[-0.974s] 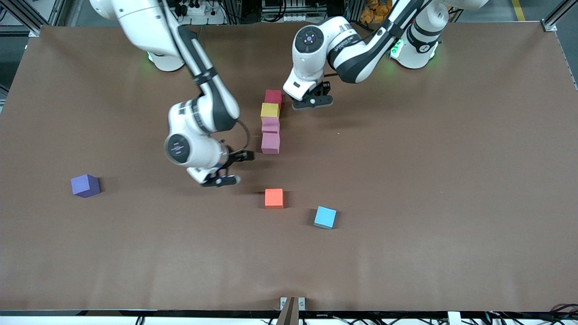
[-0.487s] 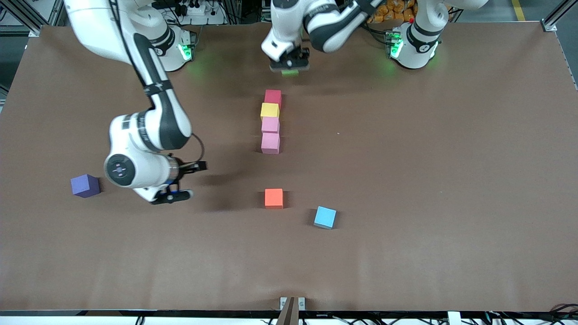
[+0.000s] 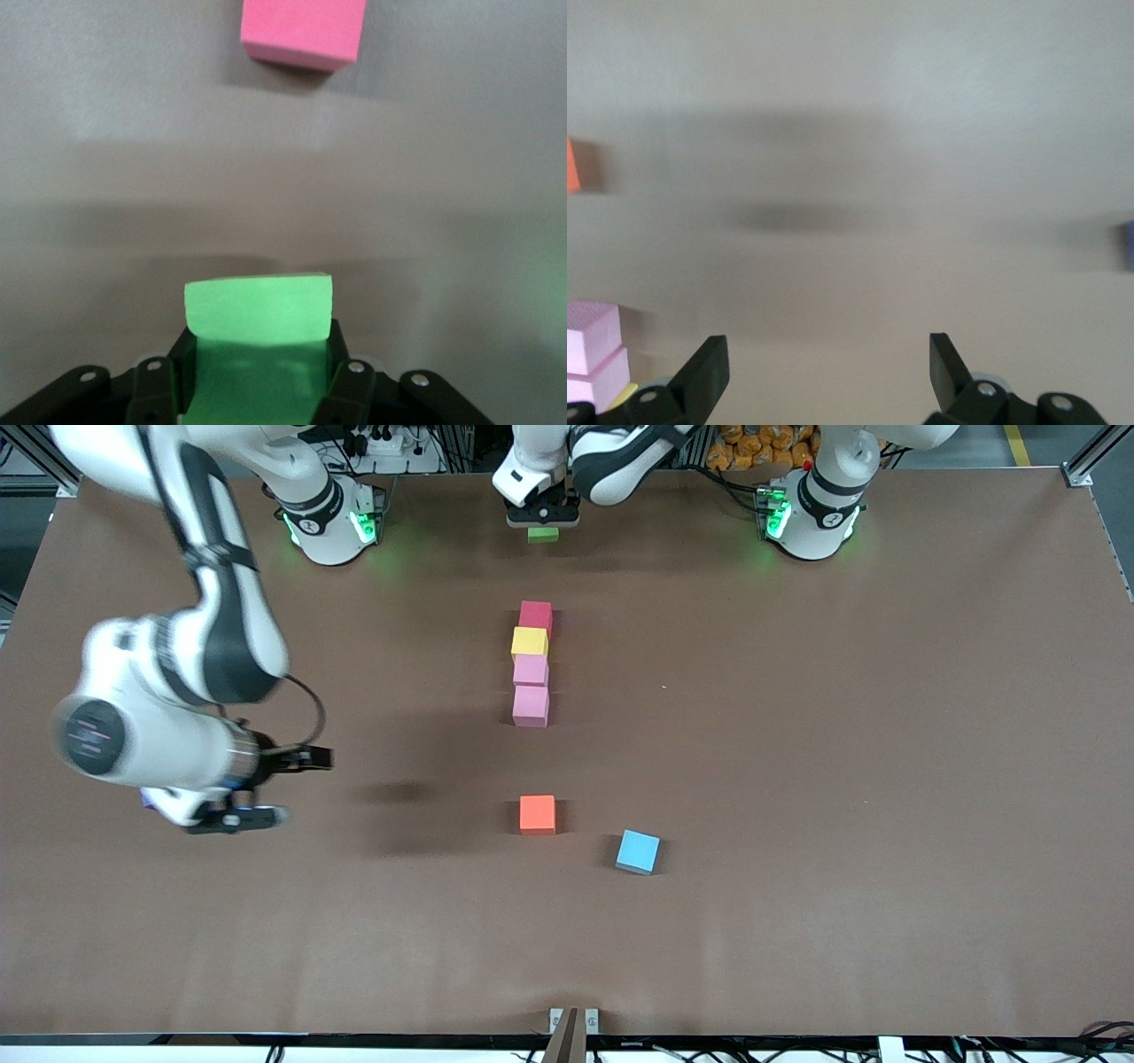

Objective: Arrange blocks into number 1
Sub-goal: 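Place the green cube beyond red with the left gripper while the right gripper withdraws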

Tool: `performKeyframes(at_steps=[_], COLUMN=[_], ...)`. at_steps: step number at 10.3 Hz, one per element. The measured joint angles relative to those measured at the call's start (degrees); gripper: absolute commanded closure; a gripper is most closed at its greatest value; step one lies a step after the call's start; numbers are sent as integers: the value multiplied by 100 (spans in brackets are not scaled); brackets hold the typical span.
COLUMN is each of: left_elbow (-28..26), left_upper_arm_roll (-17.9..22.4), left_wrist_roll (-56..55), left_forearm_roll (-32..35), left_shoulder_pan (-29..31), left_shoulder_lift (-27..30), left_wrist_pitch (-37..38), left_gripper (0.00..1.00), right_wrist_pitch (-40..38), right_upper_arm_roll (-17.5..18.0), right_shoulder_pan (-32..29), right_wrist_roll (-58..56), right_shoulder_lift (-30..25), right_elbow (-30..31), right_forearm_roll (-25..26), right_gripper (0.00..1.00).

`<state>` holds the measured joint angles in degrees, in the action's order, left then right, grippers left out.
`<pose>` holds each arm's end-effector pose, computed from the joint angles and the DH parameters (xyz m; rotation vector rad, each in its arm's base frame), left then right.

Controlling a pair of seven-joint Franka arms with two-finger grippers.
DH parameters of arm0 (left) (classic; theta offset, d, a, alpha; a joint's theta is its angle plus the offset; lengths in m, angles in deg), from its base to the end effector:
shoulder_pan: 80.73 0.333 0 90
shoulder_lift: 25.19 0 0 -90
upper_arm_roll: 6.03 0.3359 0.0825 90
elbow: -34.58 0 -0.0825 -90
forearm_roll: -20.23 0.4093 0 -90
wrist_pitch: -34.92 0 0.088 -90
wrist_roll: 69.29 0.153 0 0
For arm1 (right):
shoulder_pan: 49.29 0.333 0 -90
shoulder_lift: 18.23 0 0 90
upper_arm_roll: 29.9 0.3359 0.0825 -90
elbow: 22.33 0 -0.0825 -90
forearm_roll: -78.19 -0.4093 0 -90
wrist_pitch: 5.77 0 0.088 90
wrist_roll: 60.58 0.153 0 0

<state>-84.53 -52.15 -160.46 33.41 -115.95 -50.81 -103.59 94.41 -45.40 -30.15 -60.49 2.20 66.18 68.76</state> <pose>0.0993 -0.6054 0.2316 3.0720 0.0873 -0.2424 0.6674 0.0826 0.4069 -3.0729 -0.0479 0.2171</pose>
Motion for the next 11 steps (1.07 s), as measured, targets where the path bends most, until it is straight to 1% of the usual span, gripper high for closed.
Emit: performKeyframes(at_steps=[1,3,6,7,10,11], left_elbow=[197,529,628,629,657,659], left_upper_arm_roll=[193,526,615,628,650,681], left_wrist_roll=[-234,-308,-303,-303,-303,-303], left_forearm_roll=[349,696,1071,1253,1500,1569], left_shoulder_pan=[-124,-282,-308,-314,-331,-334], left_shoulder_lift=[-271,-659,-854,-905,-960,-964], left_wrist_pitch=[-8,-8,-3,-1,16,29], left_gripper=[100,100,100,100,100,100], right_wrist_pitch=[-20,-33,-47,-65,-114,-133], right_upper_arm_roll=[0,2,33,142,818,951], right_shoulder_pan=[-160,-270,-525,-768,-1793,-1971], right_wrist_roll=[0,104,417,426,426,426], right_shoulder_lift=[-261,-607,-1068,-1237,-1551,-1581], right_elbow=[-1,-1,-3,-1,12,15], right_forearm_roll=[186,513,661,698,716,717], right_gripper=[0,0,0,0,0,0])
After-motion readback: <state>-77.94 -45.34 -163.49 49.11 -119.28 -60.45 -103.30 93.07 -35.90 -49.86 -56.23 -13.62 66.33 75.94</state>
